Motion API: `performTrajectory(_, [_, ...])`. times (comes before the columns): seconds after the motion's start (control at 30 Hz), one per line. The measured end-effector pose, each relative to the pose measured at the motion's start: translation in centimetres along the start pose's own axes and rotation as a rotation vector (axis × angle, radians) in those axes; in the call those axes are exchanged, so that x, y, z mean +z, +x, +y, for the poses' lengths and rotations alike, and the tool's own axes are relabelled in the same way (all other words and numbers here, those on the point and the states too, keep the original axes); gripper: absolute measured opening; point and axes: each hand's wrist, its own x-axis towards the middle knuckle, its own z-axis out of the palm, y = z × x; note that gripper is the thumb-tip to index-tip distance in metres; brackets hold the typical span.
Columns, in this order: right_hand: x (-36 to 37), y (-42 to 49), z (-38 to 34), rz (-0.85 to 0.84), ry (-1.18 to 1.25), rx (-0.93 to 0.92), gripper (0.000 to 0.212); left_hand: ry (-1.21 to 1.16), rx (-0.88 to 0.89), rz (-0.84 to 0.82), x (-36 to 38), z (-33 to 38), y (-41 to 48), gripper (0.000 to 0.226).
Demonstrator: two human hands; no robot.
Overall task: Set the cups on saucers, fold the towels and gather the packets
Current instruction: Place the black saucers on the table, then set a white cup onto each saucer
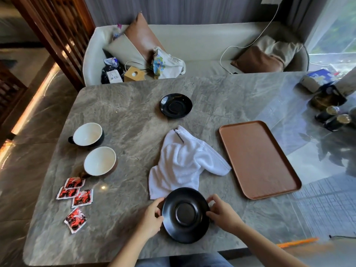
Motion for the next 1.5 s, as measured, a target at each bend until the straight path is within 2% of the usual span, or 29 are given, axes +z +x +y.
performTrajectory(0.17, [-0.2,0.3,-0.1,-0.013,-0.007,-0.007,0.023,0.051,0.042,-0.039,-0.4,0.0,0.3,0.07])
performTrajectory(0.57, [-1.2,1.1,-0.4,-0.09,0.015,0.042,0.017,0.041,0.161,-0.049,-0.3,-0.2,0.0,0.068])
performTrajectory(0.63, [-1.9,1.3,-0.9,-0.012,0.003,0.017,0.016,0.032,0.155,-0.054,-0.3,-0.4,0.0,0.067])
performTrajectory(0.73, [-2.6,1.5,-2.4,0.262,0.057,-0.071,0.012,-0.002,0.095,-0.072,-0.6,-0.8,-0.1,0.066])
performTrajectory(0.77, [-2.7,1.6,-3.1,0.306,0.091,-0.107,0.011,-0.028,0.081,-0.075,-0.8,-1.0,-0.2,0.066])
performTrajectory(0.83, [-2.4,2.0,-4.5,0.287,0.132,-0.166,0.009,-0.099,0.049,-0.059,-1.3,-1.5,-0.9,0.063])
performTrajectory(0.97, [-0.8,3.3,-8.4,0.135,0.114,-0.265,0.01,-0.231,-0.037,0.07,-4.1,-2.7,-1.3,0.046])
performTrajectory(1.07, [0.9,4.9,-11.8,0.077,0.142,-0.333,0.017,-0.337,-0.071,0.241,-7.5,-3.5,-0.7,0.035])
performTrajectory(1.17, [2.7,7.1,-15.3,-0.006,0.148,-0.361,0.012,-0.435,-0.066,0.439,-11.4,-4.2,0.4,0.023])
performTrajectory(1.27, [4.4,9.3,-18.6,-0.054,0.133,-0.353,0.024,-0.461,-0.032,0.632,-14.7,-5.1,2.2,0.029])
performTrajectory(1.37, [5.8,11.3,-21.6,-0.104,0.104,-0.308,0.038,-0.563,-0.032,0.749,-17.3,-5.4,4.0,0.037])
performTrajectory(1.5, [7.3,13.8,-25.0,-0.12,0.061,-0.235,0.047,-0.56,-0.04,0.712,-19.5,-6.0,5.3,0.039])
